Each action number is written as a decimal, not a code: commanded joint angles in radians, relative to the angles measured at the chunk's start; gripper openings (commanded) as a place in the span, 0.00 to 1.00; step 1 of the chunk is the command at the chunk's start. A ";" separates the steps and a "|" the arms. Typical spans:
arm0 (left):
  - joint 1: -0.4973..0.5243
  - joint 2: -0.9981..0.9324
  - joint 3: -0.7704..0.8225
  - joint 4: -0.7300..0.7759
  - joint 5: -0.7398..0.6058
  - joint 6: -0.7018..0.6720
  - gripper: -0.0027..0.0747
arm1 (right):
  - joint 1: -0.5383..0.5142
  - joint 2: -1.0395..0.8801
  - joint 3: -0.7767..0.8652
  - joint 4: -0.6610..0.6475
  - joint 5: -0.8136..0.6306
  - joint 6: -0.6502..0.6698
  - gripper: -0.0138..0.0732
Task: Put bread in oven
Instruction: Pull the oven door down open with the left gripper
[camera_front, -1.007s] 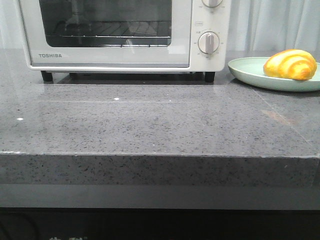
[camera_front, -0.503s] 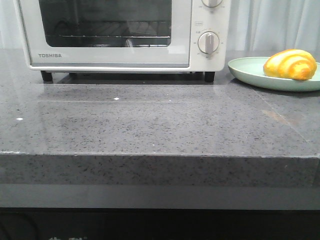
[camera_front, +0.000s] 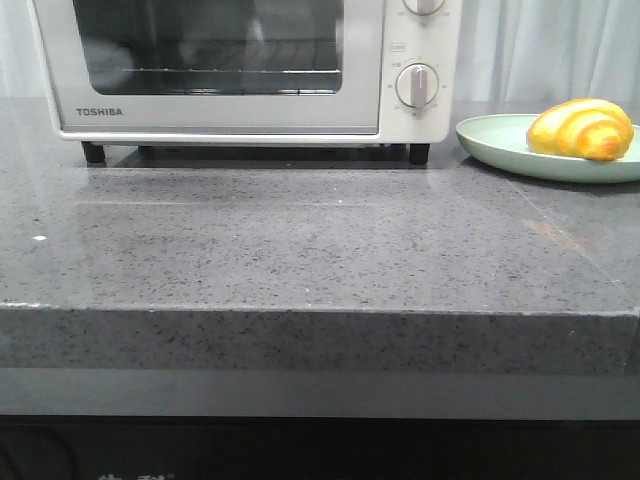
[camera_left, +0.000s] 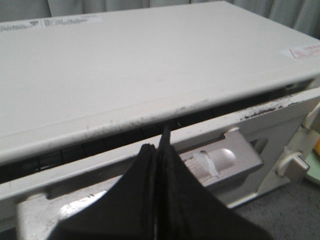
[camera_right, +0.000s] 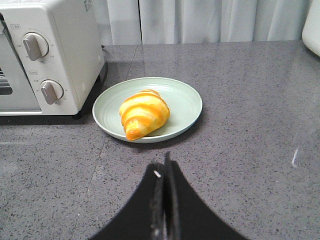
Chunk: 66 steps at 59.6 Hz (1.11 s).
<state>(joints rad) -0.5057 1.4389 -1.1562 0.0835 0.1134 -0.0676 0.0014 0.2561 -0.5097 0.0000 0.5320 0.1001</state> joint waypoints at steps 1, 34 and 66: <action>-0.027 -0.034 -0.017 -0.003 0.187 -0.002 0.01 | 0.000 0.019 -0.036 0.000 -0.073 -0.004 0.09; -0.014 -0.323 0.145 -0.017 0.166 -0.039 0.01 | 0.000 0.019 -0.036 0.000 -0.051 -0.004 0.09; 0.347 -0.790 0.553 -0.083 0.051 -0.039 0.01 | 0.000 0.019 -0.036 0.000 -0.051 -0.004 0.35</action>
<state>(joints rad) -0.1889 0.7156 -0.6186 0.0110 0.2452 -0.0969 0.0014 0.2561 -0.5097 0.0000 0.5556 0.1001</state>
